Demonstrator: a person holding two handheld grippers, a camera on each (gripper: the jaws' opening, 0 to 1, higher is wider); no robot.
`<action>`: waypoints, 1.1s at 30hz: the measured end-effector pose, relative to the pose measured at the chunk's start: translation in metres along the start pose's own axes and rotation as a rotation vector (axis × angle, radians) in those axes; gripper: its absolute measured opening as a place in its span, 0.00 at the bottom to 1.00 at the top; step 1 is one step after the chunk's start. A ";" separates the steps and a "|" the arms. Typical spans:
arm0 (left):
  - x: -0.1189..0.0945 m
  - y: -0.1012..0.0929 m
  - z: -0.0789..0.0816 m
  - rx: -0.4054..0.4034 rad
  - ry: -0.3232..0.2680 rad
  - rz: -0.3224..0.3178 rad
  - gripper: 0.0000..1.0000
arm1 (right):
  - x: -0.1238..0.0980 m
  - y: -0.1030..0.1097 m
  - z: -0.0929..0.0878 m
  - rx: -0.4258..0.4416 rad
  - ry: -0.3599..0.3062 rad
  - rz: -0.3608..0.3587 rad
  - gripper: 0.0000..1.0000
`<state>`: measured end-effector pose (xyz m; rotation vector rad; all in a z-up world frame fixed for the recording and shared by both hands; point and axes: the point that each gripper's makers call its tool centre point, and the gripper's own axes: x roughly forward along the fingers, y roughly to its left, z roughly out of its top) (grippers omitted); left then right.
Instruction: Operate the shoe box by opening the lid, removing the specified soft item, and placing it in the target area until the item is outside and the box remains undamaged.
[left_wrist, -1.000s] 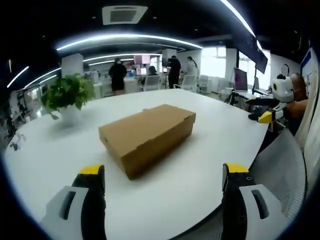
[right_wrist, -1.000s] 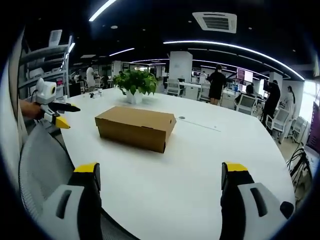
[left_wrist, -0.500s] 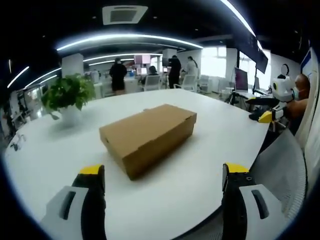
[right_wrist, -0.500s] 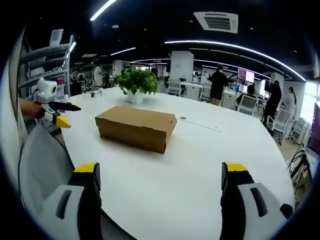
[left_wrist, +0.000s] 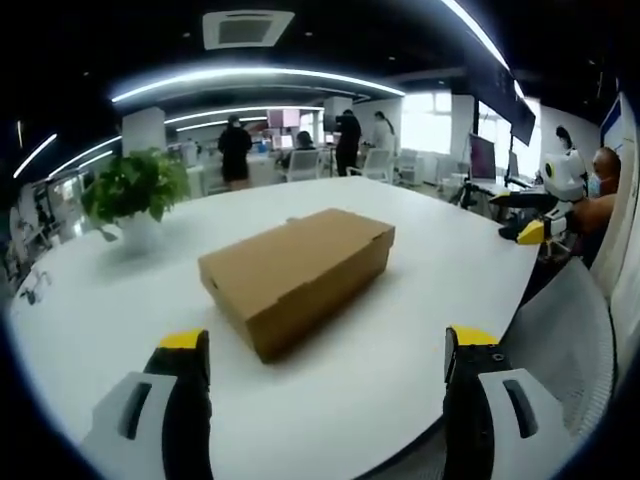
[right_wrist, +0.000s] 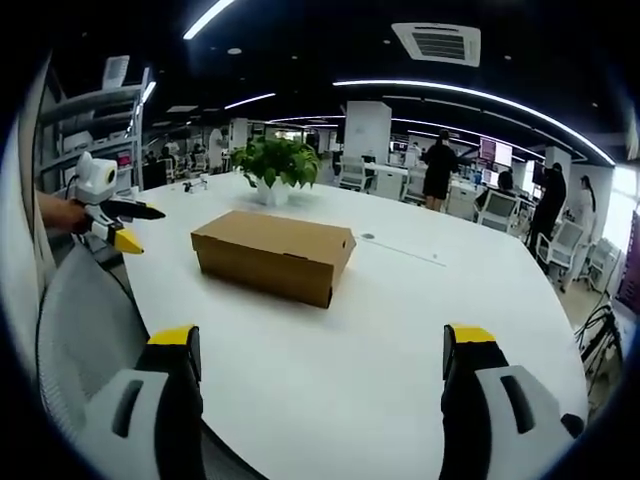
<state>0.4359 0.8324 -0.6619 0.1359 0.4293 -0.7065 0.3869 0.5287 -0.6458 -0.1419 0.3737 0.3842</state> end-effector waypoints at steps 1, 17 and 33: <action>0.000 0.000 0.001 0.000 -0.001 0.000 1.00 | 0.000 0.000 0.000 -0.001 0.000 0.001 0.96; 0.010 0.008 0.002 -0.002 0.002 0.017 0.99 | 0.011 -0.001 0.002 -0.019 0.014 0.027 0.94; 0.023 0.012 0.004 -0.001 0.013 0.025 1.00 | 0.026 -0.002 0.006 -0.033 0.010 0.058 0.96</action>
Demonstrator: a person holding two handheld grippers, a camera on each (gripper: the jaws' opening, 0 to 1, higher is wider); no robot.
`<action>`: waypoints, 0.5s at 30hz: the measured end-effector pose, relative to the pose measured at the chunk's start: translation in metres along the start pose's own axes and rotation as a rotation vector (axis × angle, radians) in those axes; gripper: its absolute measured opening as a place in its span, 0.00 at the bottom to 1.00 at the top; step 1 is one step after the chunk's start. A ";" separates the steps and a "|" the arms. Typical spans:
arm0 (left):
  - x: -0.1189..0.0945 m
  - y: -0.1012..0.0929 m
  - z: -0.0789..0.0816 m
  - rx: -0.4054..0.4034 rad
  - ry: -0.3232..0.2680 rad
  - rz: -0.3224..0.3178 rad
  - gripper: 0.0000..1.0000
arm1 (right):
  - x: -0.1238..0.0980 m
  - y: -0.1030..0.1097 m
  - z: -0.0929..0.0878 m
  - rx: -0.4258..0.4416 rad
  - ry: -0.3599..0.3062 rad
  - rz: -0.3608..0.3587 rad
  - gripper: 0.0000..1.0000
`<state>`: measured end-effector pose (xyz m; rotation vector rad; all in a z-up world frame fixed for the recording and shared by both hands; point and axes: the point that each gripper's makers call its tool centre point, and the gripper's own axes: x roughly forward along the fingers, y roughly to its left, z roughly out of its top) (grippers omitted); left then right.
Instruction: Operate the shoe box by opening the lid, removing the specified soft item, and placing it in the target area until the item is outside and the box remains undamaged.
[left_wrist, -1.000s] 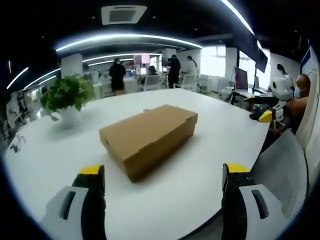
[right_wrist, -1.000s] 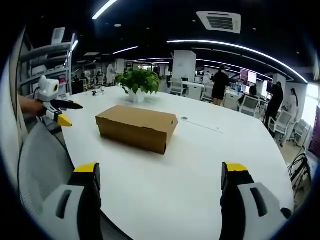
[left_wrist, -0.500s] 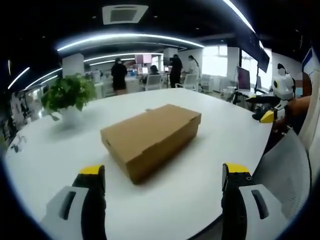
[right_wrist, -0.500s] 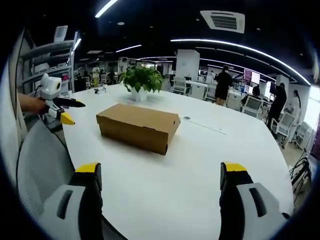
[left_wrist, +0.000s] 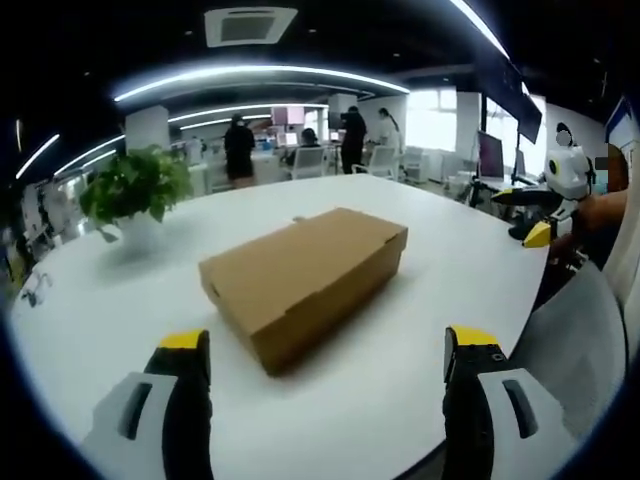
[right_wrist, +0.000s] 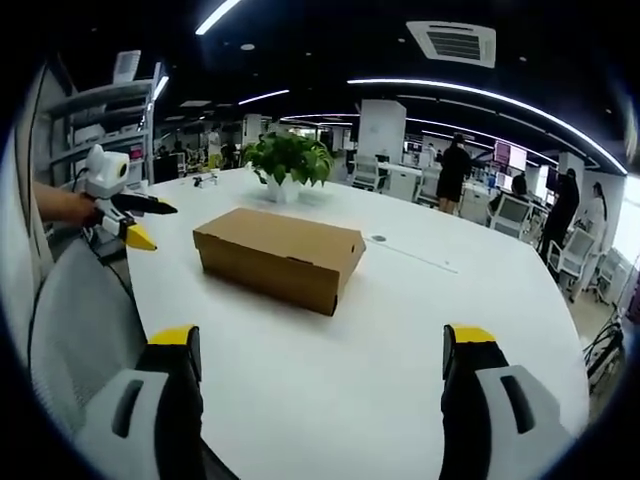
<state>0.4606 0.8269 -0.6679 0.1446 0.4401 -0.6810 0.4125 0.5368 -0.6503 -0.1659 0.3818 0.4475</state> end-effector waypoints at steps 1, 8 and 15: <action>0.000 0.001 0.000 0.000 0.000 0.001 1.00 | 0.001 0.000 0.000 -0.002 0.001 0.003 0.96; 0.003 0.006 0.001 0.000 0.007 0.010 0.99 | 0.010 0.003 0.002 -0.030 0.008 0.038 0.96; 0.009 0.006 -0.002 0.000 0.025 0.010 0.98 | 0.020 0.002 0.005 -0.055 0.013 0.071 0.96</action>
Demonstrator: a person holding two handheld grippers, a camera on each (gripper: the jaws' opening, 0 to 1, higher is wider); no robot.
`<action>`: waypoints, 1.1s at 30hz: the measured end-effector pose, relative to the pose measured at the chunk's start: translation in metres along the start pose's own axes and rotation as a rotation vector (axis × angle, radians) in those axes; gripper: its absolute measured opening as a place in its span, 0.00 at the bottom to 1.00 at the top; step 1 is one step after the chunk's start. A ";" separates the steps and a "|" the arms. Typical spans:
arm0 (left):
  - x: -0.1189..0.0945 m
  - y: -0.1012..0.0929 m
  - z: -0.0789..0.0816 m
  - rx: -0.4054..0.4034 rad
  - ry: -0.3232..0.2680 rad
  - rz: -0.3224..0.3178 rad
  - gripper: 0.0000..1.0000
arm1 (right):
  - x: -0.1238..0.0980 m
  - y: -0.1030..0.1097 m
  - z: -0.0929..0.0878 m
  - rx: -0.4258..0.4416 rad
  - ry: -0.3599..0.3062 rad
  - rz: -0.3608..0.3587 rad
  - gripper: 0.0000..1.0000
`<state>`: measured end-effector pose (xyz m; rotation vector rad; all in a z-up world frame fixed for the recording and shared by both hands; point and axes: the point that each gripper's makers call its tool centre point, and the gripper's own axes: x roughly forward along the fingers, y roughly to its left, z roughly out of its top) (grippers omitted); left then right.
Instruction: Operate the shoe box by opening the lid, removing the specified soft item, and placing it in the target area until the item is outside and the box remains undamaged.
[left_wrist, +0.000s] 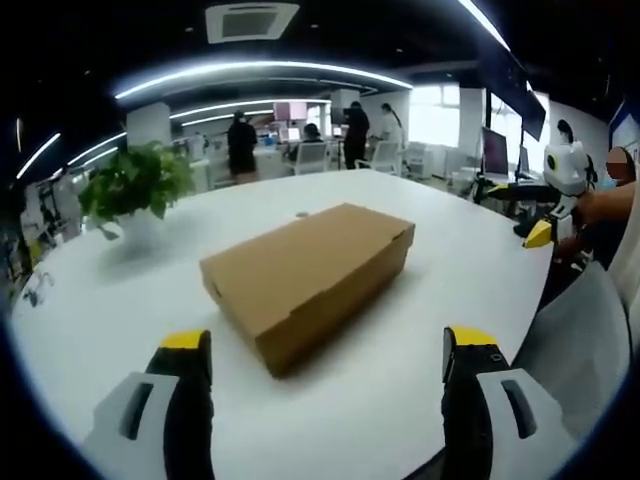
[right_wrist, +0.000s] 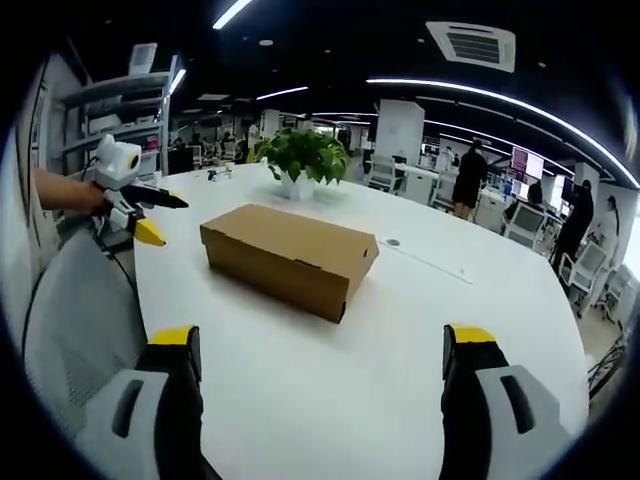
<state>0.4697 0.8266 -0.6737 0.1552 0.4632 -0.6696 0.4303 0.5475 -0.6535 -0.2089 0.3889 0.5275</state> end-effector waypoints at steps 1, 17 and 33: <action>0.000 0.000 0.000 0.000 0.001 0.000 0.98 | 0.001 0.000 0.000 -0.001 0.001 0.002 0.96; 0.011 0.010 -0.007 -0.004 0.028 -0.003 0.94 | 0.025 -0.001 0.004 -0.072 0.019 0.078 0.94; 0.030 0.024 -0.008 -0.024 0.042 0.020 0.85 | 0.064 -0.006 0.010 -0.117 0.008 0.173 0.85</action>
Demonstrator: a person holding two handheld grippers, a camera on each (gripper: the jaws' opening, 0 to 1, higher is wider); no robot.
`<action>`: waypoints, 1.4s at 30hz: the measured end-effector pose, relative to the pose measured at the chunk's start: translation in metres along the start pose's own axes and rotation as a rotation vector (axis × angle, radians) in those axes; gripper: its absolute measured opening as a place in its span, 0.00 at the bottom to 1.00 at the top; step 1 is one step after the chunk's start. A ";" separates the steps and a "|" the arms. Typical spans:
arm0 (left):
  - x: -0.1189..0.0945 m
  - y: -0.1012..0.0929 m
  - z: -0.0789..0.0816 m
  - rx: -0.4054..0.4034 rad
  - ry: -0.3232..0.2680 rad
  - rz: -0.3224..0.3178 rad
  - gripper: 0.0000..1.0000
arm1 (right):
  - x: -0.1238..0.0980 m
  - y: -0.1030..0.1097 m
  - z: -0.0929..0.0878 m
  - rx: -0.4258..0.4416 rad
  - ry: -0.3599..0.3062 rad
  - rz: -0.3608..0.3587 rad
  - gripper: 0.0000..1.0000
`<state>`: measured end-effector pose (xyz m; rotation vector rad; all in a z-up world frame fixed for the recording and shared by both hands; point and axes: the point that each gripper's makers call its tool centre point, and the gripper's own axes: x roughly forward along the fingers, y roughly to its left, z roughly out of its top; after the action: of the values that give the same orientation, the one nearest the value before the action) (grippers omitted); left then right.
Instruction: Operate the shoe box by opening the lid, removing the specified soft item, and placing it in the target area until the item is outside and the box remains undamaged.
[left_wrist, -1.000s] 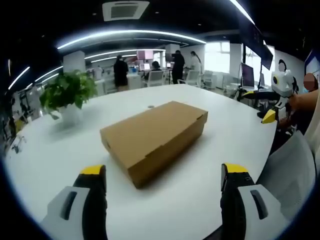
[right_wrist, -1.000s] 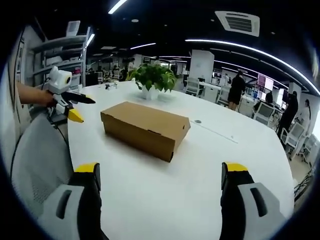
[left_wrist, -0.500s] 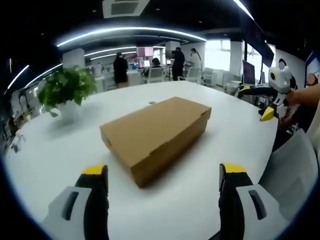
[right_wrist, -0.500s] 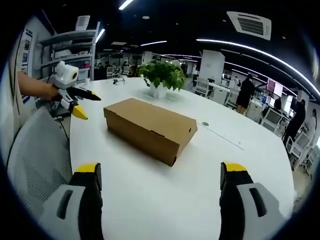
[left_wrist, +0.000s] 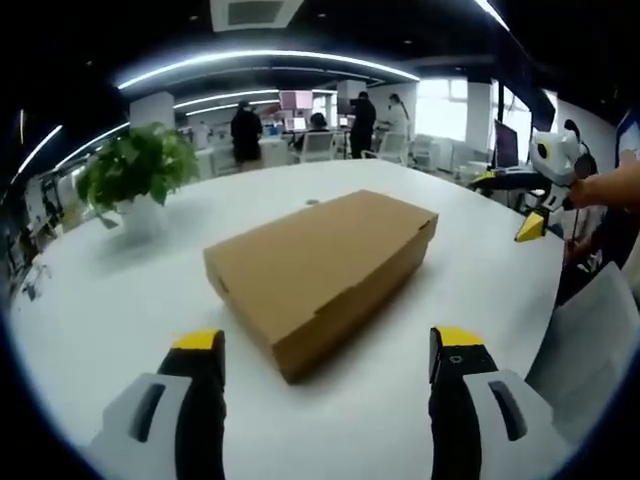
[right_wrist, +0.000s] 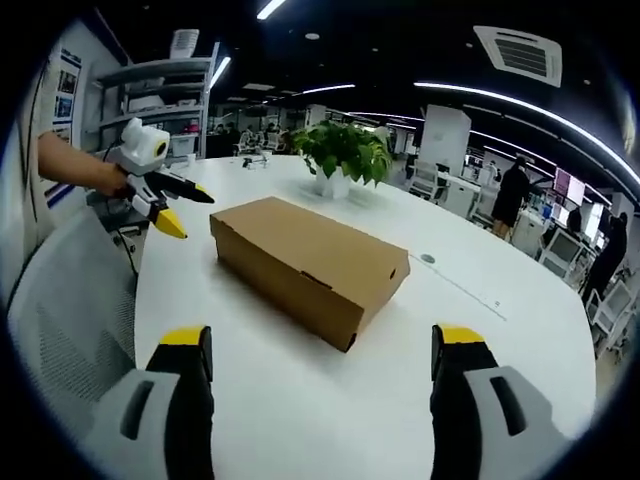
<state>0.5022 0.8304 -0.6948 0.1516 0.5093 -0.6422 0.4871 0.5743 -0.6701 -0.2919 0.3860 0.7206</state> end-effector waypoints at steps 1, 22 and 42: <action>0.001 0.000 0.000 -0.001 0.001 0.001 0.85 | 0.003 -0.002 0.001 -0.008 -0.007 0.006 0.84; 0.026 0.023 -0.010 -0.085 0.027 0.090 0.69 | 0.061 -0.025 -0.007 0.000 0.032 0.126 0.66; 0.036 0.036 -0.013 -0.081 0.064 0.112 0.49 | 0.102 -0.031 -0.007 0.005 0.064 0.170 0.48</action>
<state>0.5436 0.8432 -0.7245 0.1242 0.5836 -0.5078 0.5772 0.6087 -0.7171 -0.2803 0.4770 0.8787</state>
